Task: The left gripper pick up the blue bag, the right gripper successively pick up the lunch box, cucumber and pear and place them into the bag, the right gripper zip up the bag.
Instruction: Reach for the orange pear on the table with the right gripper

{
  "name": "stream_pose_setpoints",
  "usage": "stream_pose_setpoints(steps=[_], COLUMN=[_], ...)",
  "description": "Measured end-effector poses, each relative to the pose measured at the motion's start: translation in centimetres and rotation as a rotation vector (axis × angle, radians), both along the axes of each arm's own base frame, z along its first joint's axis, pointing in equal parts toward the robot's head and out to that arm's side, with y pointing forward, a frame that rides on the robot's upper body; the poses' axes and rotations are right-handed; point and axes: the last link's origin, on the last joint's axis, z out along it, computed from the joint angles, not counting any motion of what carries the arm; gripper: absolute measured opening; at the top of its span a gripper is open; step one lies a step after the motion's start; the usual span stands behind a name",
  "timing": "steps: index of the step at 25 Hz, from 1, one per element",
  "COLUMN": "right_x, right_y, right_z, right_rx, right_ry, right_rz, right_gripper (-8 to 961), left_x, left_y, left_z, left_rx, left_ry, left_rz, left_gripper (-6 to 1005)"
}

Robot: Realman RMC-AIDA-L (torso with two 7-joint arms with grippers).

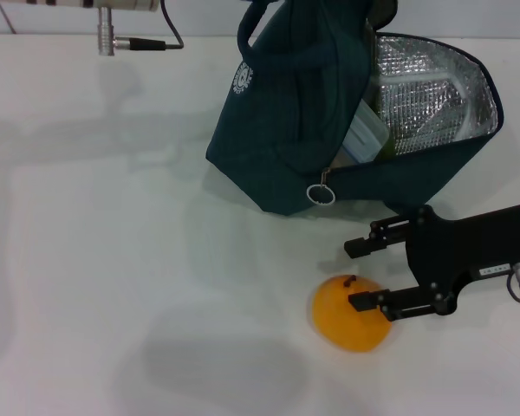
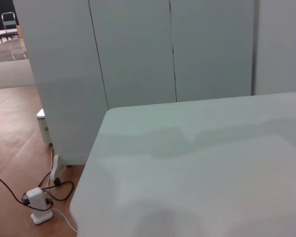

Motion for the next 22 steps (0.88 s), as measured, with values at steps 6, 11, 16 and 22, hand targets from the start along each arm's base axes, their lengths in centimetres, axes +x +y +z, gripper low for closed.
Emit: stream_pose_setpoints(steps=[6, 11, 16, 22], right_x=[-0.3, -0.5, -0.6, -0.6], right_y=[0.0, 0.0, 0.1, 0.1], right_z=[-0.9, -1.3, -1.3, -1.3], right_rx=[-0.007, -0.007, -0.002, -0.002], right_ry=[-0.017, -0.024, -0.018, -0.017], right_rz=[0.015, 0.018, 0.016, 0.013], right_gripper=[600, 600, 537, 461], left_x=[0.0, 0.0, -0.1, -0.1], left_y=[0.0, 0.0, 0.0, 0.0], left_z=[0.0, 0.0, 0.0, 0.0], left_rx=[0.000, 0.000, 0.001, 0.002], left_ry=[0.000, 0.000, 0.000, 0.001], left_rz=[-0.001, 0.000, 0.001, 0.000], left_gripper=[50, 51, 51, 51])
